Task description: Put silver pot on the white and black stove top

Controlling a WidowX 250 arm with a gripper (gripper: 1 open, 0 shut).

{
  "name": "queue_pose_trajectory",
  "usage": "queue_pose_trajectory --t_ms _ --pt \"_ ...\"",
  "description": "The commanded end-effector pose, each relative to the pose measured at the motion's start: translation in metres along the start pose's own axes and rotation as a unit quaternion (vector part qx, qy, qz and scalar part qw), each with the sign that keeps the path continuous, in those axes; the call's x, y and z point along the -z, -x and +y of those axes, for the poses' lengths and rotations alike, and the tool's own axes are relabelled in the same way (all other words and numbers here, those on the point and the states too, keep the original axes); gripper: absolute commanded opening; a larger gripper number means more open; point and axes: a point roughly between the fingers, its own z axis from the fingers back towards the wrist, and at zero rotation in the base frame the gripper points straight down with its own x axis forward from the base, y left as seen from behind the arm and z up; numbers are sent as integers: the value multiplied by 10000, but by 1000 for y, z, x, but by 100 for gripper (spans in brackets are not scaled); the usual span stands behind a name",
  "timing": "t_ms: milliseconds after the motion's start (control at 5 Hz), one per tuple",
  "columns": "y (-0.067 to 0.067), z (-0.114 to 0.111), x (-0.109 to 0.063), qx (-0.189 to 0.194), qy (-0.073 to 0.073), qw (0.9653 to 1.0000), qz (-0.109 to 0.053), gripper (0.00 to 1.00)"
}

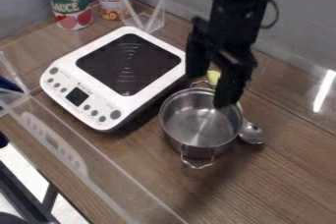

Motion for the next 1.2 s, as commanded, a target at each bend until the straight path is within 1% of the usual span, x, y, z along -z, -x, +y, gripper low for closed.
queue_pose_trajectory --t_ms 0,200,600,1000 --pt "-1 6 6 16 -105 9997 -212 100" --pt "-3 8 16 -9 -117 9996 -270 100" --pt "-6 12 34 35 -56 9993 -366 100" --pt "-10 18 34 48 -2 9991 -417 100"
